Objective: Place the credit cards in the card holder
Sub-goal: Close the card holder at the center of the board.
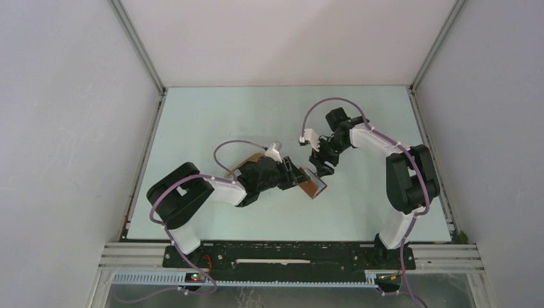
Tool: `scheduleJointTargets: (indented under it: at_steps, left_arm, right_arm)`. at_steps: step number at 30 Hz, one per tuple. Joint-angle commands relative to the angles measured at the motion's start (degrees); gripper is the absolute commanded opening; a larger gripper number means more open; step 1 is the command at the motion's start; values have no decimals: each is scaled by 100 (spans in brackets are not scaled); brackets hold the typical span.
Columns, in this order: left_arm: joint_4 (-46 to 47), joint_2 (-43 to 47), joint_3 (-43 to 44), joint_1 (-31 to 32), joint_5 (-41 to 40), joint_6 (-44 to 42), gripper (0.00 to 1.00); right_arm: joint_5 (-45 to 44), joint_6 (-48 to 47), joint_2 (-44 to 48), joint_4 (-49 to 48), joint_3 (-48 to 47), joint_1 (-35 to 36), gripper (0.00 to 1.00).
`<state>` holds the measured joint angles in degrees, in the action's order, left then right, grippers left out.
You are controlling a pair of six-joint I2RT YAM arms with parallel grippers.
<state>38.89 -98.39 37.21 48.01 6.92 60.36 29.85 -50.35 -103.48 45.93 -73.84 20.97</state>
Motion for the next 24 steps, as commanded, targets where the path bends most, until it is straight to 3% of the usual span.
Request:
scheduleJointTargets:
  at_steps: [1,6,24]
  left_arm:
    - [0,-38,-212,-70,69,-244,47]
    - [101,-79,-230,-71,168,-214,46]
    - [979,-124,-784,-72,242,136,44]
  right_arm:
    - [623,-2484,472,382,35,-292,72]
    - [813,-4095,437,598,36,-465,74]
    - [190,-4195,-322,330,36,294,68]
